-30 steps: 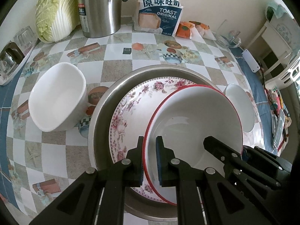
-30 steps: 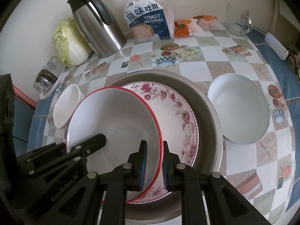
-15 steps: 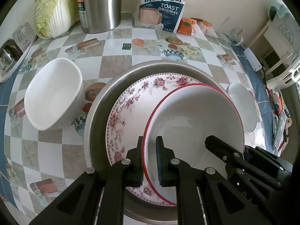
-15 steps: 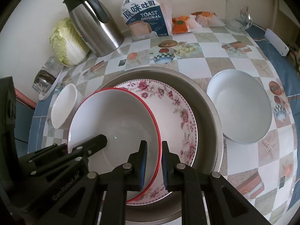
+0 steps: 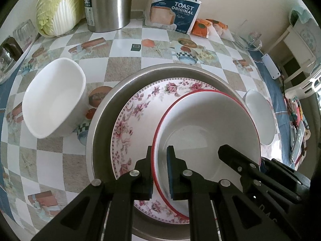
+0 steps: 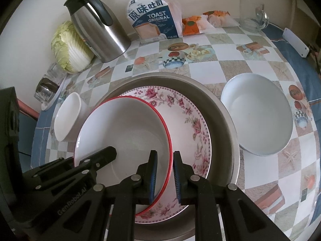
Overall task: Organize plates and bowls
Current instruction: 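Lower the red-rimmed bowl onto the floral plate in the basin, then open both tools to release the bowl and pull them back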
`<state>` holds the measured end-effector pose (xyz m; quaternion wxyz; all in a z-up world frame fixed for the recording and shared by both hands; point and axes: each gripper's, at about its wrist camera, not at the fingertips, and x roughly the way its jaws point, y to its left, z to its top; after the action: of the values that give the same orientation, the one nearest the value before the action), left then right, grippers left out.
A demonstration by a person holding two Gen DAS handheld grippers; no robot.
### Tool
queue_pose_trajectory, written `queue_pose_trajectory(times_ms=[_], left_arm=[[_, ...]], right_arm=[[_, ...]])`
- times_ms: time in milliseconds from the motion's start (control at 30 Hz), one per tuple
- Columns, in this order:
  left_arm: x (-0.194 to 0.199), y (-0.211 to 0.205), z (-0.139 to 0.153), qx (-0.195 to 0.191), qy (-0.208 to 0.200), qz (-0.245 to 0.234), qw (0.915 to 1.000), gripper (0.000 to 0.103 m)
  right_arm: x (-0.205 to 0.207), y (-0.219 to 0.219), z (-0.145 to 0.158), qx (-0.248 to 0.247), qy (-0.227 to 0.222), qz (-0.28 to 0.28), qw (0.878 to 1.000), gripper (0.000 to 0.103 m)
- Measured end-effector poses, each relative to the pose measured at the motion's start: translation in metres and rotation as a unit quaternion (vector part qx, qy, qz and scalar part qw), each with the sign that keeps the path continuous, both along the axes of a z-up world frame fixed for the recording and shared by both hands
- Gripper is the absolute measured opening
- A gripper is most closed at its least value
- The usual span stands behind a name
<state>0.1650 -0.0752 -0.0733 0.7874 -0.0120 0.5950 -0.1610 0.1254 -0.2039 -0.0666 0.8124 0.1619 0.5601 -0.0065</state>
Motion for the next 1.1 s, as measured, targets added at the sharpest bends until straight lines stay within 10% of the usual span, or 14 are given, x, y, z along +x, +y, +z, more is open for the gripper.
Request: queue_pose_trajectory(times_ms=[1100], left_arm=[[0.0025, 0.0021, 0.0049, -0.008, -0.008, 0.015, 0.9998, 0.014]], right_arm=[[0.0035, -0.0016, -0.0011, 0.004, -0.004, -0.012, 1.000, 0.020]])
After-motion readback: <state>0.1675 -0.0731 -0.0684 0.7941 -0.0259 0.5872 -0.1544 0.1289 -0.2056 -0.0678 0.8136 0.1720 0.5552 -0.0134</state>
